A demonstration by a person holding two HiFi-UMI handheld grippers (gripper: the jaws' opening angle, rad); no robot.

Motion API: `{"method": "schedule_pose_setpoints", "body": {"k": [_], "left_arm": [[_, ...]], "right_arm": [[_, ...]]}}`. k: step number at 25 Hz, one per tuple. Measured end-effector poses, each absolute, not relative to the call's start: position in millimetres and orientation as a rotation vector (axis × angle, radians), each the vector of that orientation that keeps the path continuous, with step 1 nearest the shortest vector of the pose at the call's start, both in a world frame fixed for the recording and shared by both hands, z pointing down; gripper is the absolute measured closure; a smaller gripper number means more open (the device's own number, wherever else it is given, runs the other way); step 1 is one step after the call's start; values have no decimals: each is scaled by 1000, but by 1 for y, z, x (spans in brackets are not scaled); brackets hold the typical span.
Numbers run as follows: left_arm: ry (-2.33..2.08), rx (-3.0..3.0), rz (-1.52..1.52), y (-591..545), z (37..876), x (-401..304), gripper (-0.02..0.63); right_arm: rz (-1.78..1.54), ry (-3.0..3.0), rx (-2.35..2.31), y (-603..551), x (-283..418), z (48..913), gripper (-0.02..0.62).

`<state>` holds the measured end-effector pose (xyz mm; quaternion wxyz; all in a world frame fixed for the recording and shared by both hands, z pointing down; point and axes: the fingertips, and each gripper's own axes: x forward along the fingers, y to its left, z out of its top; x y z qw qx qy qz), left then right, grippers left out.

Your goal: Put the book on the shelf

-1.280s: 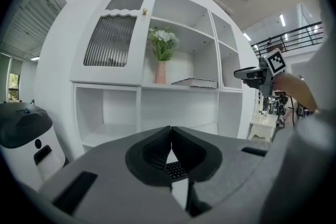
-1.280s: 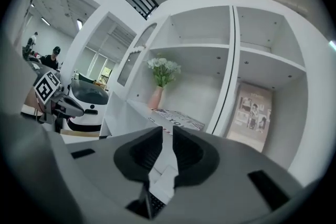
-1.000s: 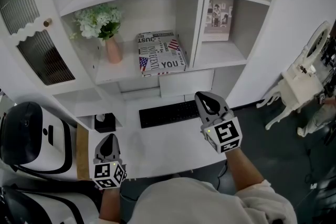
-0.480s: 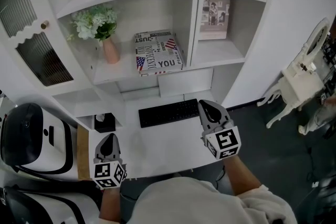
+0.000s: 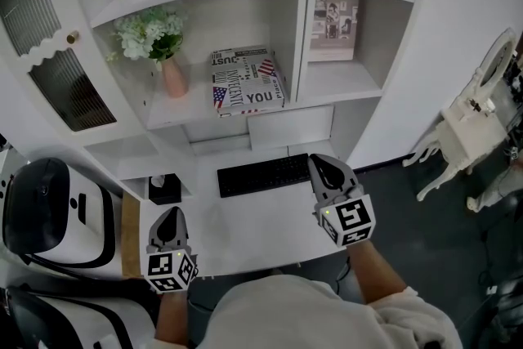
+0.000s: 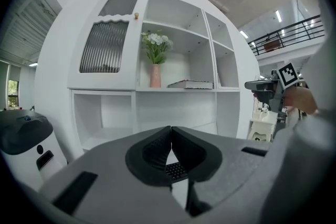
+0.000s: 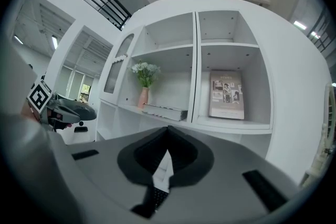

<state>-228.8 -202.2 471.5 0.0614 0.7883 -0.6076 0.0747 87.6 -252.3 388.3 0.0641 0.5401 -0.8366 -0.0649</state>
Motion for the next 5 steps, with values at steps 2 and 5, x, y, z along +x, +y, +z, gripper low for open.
{"method": "schedule_pose_setpoints", "body": {"k": [2,5], "left_arm": [[-1842,2381,226,-201,472,-229,600],[-1849,2378,224,-201,471,-230,600]], "right_arm": [[-196,-2527,1628,-252,88,389,594],[-198,-2526,1624,-254,89,389,594]]}}
